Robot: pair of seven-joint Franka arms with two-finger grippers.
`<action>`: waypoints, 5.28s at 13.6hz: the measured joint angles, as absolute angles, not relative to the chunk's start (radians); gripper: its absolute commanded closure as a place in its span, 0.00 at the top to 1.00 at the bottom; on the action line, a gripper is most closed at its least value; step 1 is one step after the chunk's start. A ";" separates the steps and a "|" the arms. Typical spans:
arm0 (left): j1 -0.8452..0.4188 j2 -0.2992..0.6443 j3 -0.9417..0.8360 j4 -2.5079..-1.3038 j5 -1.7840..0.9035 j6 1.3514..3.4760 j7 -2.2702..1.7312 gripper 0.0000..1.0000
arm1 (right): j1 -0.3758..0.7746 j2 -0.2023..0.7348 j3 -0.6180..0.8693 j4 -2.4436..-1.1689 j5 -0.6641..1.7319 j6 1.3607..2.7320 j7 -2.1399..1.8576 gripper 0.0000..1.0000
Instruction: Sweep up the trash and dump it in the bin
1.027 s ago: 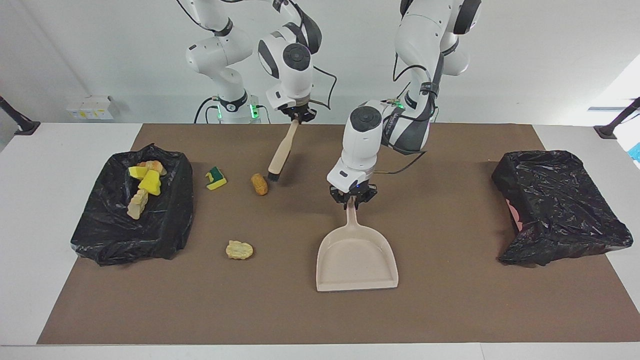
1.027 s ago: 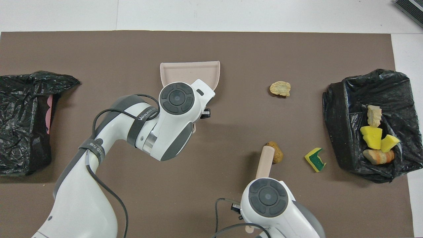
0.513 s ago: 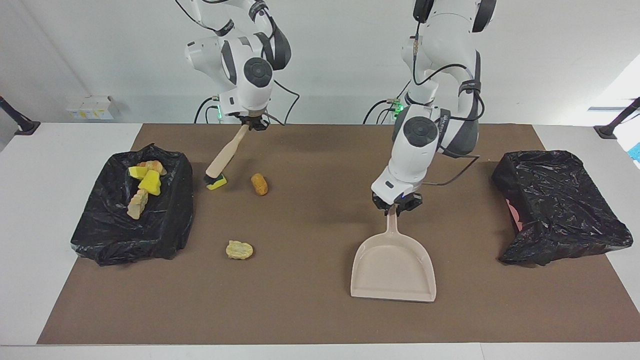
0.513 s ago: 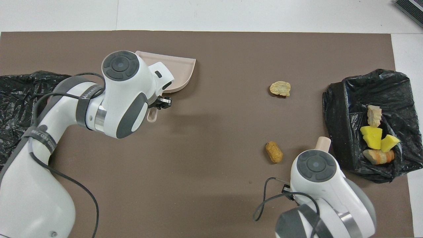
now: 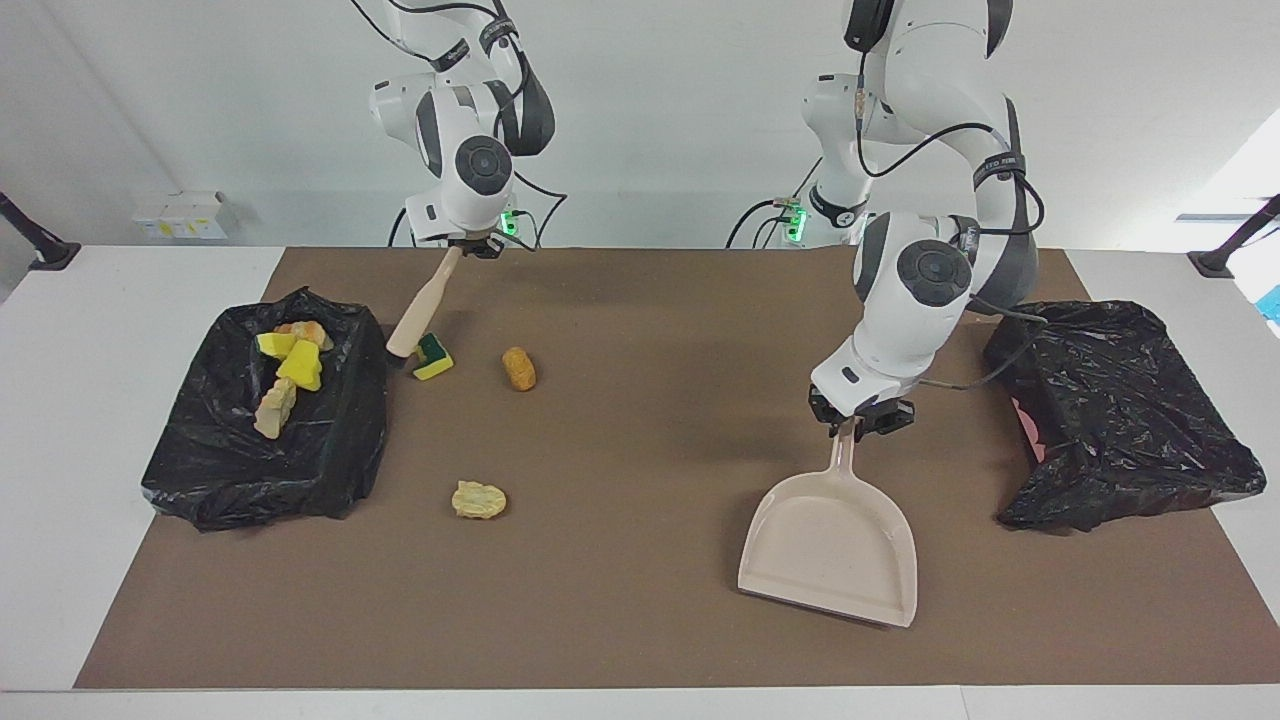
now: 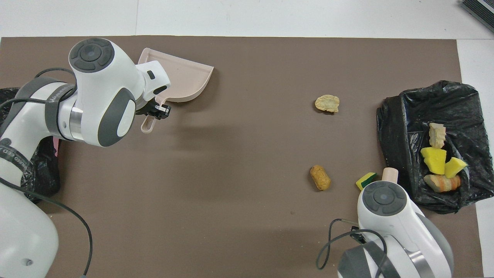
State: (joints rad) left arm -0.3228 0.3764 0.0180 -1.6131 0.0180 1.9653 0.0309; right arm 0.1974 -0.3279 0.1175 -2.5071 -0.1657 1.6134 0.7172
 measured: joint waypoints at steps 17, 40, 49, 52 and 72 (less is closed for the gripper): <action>-0.345 0.278 -0.001 -1.705 0.118 1.885 1.057 0.00 | 0.291 -0.278 0.135 -2.452 0.139 1.789 0.554 0.00; -0.443 0.105 0.006 -2.125 0.078 2.270 0.971 0.00 | 0.522 0.047 0.120 -2.039 0.283 1.874 0.386 0.00; -0.419 0.109 0.002 -2.105 0.035 2.259 0.976 0.00 | 0.517 0.046 0.122 -1.905 0.234 1.772 0.393 0.00; -0.419 0.110 0.002 -2.105 0.035 2.258 0.976 0.00 | 0.501 0.054 0.119 -1.899 0.208 1.772 0.394 0.00; -0.505 0.107 -0.008 -2.097 0.032 2.163 0.720 0.00 | 0.054 0.478 0.129 -1.597 -0.340 1.772 0.005 0.00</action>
